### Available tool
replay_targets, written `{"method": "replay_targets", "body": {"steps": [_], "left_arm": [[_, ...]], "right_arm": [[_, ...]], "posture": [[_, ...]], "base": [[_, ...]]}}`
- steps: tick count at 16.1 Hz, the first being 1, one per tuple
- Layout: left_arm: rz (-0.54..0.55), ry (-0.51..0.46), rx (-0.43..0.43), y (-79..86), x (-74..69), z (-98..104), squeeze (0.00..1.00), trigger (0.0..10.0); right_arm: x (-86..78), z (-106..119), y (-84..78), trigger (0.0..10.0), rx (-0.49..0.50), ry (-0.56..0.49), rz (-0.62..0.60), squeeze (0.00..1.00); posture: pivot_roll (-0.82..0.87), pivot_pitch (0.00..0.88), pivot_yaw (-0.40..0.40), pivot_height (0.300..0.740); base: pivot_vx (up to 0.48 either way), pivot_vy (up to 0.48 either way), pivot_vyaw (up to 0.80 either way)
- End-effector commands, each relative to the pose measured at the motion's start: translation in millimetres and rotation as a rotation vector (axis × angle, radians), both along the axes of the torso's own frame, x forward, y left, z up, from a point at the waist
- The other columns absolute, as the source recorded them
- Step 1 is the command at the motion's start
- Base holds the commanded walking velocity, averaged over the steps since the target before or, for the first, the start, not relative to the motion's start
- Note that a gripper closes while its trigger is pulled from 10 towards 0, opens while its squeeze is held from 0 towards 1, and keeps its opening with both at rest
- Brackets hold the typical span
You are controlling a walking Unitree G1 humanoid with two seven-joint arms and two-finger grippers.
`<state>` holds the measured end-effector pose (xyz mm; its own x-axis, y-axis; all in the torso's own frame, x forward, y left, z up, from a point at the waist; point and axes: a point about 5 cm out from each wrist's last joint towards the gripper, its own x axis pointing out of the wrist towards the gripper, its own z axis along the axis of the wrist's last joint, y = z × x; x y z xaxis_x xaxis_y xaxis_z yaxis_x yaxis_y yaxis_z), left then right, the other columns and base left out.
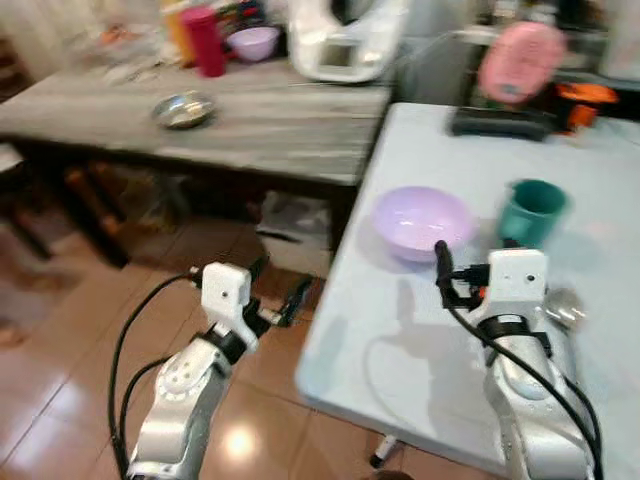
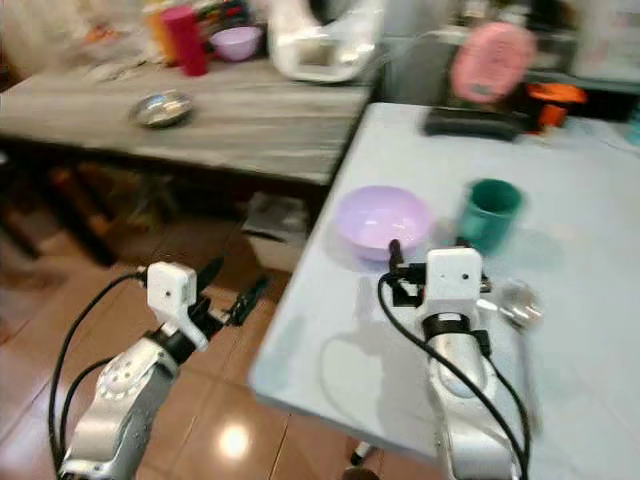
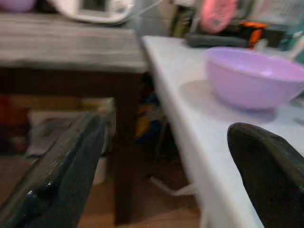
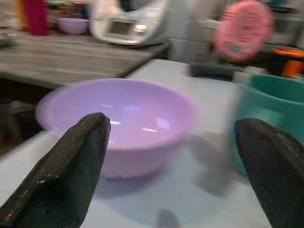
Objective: Setting the table
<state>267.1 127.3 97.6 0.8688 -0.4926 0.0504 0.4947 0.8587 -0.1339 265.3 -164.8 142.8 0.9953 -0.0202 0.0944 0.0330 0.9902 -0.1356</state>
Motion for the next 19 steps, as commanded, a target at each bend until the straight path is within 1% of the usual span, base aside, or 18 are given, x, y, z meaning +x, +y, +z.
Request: {"method": "replay_targets", "body": {"steps": [1, 2, 3, 4, 5, 8, 10, 13, 15, 16, 18, 19], "left_arm": [[0.002, -0.004, 0.008, 4.0, -2.3, 0.2, 0.0, 10.0], [-0.031, 0.007, 0.023, 2.6, -5.5, -2.9, 0.0, 10.0], [-0.084, 0.024, 0.019, 0.7, -10.4, -6.0, 0.0, 10.0], [-0.129, 0.033, 0.039, 0.0, -13.9, -9.0, 0.0, 10.0], [-0.212, 0.025, 0.076, -2.3, -19.1, -10.4, 0.0, 10.0], [-0.294, 0.015, 0.103, -4.9, -21.0, -9.8, 0.0, 10.0], [-0.329, 0.013, 0.1, -5.7, -22.5, -9.8, 0.0, 10.0], [-0.36, 0.002, 0.118, -5.3, -22.9, -9.5, 0.0, 10.0], [-0.368, -0.001, 0.121, -5.4, -22.8, -9.8, 0.0, 10.0], [-0.372, 0.0, 0.121, -5.6, -22.9, -10.2, 0.0, 10.0], [-0.377, 0.004, 0.119, -6.5, -23.5, -11.2, 0.0, 10.0], [-0.381, 0.004, 0.115, -7.0, -23.7, -11.1, 0.0, 10.0]], "right_arm": [[-0.8, 2.0, 4.9, 10.0, -0.009, -0.003, 0.027, 0.0], [-0.9, 2.5, 6.1, 10.0, -0.028, -0.002, 0.042, 0.0], [-1.4, 3.1, 7.5, 10.0, -0.04, -0.002, 0.057, 0.0], [-1.3, 3.1, 8.3, 10.0, -0.053, 0.007, 0.075, 0.0], [0.0, 5.4, 8.6, 10.0, -0.094, 0.015, 0.101, 0.0], [5.8, 7.7, 2.7, 10.0, -0.202, 0.067, 0.113, 0.0], [10.3, 11.9, 0.4, 10.0, -0.298, 0.074, 0.136, 0.0], [21.0, 15.8, -3.1, 10.0, -0.359, 0.117, 0.187, 0.0], [28.0, 17.2, -4.7, 10.0, -0.416, 0.153, 0.24, 0.0], [31.6, 18.4, -8.3, 10.0, -0.447, 0.173, 0.264, 0.0], [36.6, 20.1, -11.6, 10.0, -0.45, 0.198, 0.309, 0.0], [39.5, 20.4, -12.2, 10.0, -0.47, 0.212, 0.337, 0.0]], "posture": [[-0.28, 0.079, 0.072, 0.74], [-0.28, 0.081, 0.069, 0.74], [-0.28, 0.083, 0.065, 0.74], [-0.28, 0.083, 0.065, 0.74], [-0.28, 0.09, 0.057, 0.74], [-0.29, 0.096, 0.049, 0.74], [-0.3, 0.1, 0.045, 0.74], [-0.3, 0.102, 0.048, 0.74], [-0.3, 0.104, 0.049, 0.74], [-0.3, 0.105, 0.049, 0.74], [-0.3, 0.107, 0.051, 0.74], [-0.3, 0.108, 0.052, 0.74]], "base": [[0.0, 0.0, 0.0], [0.0, 0.0, 0.0], [0.0, 0.0, 0.0], [0.0, 0.0, 0.0], [0.0, 0.0, 0.0], [0.0, 0.0, 0.0], [0.0, 0.0, 0.0], [0.0, 0.0, 0.0], [0.0, 0.0, 0.0], [0.0, 0.0, 0.0], [0.0, 0.0, 0.0], [0.0, 0.0, 0.0]]}}
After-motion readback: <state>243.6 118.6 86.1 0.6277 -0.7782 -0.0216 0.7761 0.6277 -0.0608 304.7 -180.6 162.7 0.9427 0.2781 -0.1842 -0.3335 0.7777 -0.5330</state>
